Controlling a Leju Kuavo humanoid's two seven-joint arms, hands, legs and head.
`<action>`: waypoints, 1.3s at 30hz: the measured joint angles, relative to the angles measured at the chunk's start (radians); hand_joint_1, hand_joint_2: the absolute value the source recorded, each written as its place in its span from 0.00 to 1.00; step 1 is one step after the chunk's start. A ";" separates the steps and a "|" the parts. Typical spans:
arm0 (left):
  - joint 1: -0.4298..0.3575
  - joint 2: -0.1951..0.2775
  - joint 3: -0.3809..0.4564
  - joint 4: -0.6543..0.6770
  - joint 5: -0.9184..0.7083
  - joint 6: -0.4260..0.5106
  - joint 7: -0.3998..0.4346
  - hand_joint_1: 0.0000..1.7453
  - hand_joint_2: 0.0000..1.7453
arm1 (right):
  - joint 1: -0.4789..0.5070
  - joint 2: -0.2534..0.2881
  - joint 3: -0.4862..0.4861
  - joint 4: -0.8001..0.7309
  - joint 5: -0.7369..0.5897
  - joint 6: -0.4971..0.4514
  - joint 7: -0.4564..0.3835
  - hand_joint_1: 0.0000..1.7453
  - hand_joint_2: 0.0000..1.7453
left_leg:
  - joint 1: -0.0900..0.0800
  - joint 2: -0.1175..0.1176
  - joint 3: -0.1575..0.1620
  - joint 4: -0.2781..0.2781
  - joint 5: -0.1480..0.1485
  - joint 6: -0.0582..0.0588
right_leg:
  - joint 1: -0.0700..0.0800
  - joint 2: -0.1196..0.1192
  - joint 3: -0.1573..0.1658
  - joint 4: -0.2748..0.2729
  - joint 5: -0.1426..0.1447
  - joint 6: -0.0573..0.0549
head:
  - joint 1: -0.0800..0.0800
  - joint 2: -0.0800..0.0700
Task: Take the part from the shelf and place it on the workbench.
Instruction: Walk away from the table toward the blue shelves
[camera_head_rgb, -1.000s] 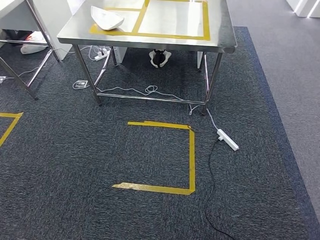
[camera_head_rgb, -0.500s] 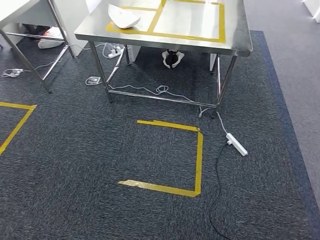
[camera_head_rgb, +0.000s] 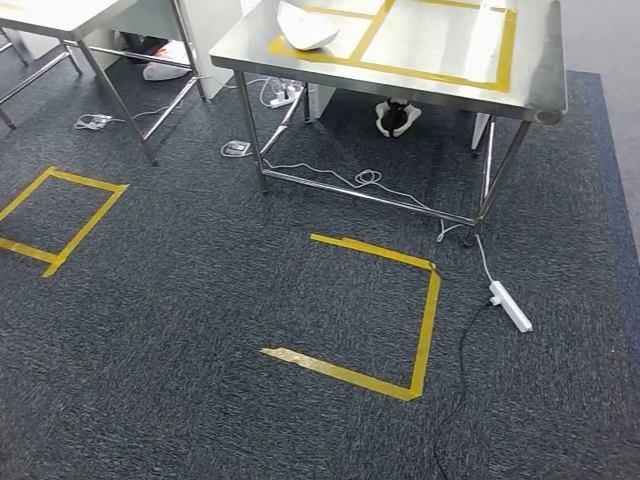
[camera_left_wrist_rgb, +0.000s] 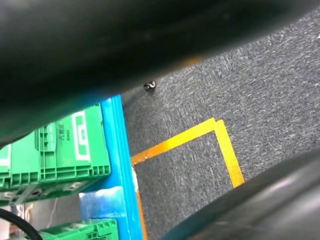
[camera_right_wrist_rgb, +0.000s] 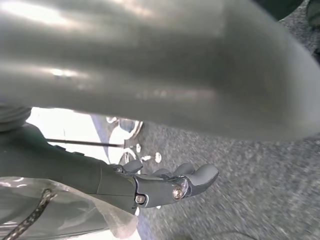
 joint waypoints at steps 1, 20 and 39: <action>-0.002 0.000 0.001 -0.001 -0.002 0.000 0.000 0.00 0.00 | -0.001 0.000 0.000 0.000 0.000 -0.001 0.000 0.00 0.00 | -0.004 0.017 0.018 -0.040 0.008 0.005 | 0.003 -0.010 0.001 0.001 -0.002 0.005 | 0.000 0.000; -0.001 -0.009 0.013 -0.004 -0.011 -0.010 0.000 0.00 0.00 | -0.001 -0.002 0.000 -0.001 0.001 -0.002 0.001 0.00 0.00 | -0.004 -0.183 -0.014 -0.049 0.031 0.012 | -0.001 0.158 -0.022 0.006 0.014 0.004 | 0.008 0.000; -0.005 -0.010 0.019 -0.005 -0.019 -0.008 0.000 0.00 0.00 | -0.007 -0.002 0.000 -0.004 0.009 -0.001 0.003 0.00 0.00 | 0.004 -0.045 0.004 -0.058 0.020 0.035 | -0.001 0.074 -0.070 0.175 -0.116 0.040 | 0.005 0.000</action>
